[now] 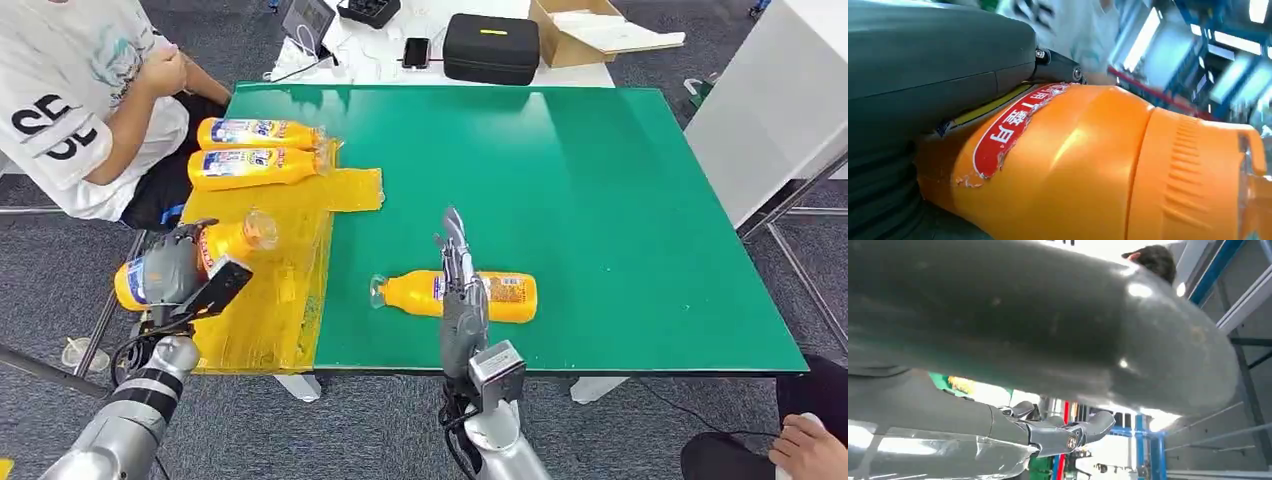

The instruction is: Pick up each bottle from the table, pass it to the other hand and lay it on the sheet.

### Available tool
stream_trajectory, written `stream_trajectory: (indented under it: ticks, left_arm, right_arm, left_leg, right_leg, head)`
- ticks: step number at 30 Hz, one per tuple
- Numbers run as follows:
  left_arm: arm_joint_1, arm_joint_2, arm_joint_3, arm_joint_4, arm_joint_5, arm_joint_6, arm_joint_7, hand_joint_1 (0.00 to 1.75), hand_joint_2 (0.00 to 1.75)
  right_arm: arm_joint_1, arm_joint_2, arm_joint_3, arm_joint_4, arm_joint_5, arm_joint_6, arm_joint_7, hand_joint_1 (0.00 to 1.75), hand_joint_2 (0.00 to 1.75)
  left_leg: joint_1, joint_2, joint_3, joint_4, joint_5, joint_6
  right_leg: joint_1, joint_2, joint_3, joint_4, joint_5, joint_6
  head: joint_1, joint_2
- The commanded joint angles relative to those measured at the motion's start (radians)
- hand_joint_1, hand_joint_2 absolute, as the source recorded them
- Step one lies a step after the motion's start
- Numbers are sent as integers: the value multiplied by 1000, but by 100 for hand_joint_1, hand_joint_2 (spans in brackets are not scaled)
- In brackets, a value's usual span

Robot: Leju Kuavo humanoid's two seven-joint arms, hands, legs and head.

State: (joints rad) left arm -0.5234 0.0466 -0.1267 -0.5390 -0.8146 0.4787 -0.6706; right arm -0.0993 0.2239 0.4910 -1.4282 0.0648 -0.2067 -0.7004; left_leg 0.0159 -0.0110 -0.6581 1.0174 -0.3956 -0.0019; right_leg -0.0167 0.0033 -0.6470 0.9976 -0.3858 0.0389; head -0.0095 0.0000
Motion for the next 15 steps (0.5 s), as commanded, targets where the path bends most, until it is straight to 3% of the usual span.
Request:
stream_trajectory:
  ticks: [1,6,15]
  left_arm:
    - [-112,46,-129,201,-134,-114,58,175,175]
    - [-136,51,-209,225,-237,-170,97,175,175]
    - [-129,47,-231,240,-263,-266,78,175,175]
  right_arm:
    - [-49,-16,-24,84,-17,51,2,0,0]
    - [-56,-11,-18,122,-20,78,4,0,0]
    - [-64,2,-13,174,-22,104,8,0,0]
  left_leg:
    - [1,0,2,0,-1,1]
    - [1,1,4,0,-2,1]
    - [1,1,5,0,-2,1]
  right_leg:
    - [1,-1,2,-1,0,-1]
    - [1,0,5,-1,-1,-1]
    - [1,0,6,-1,-1,-2]
  head:
    - [0,0]
    - [0,0]
    - [0,0]
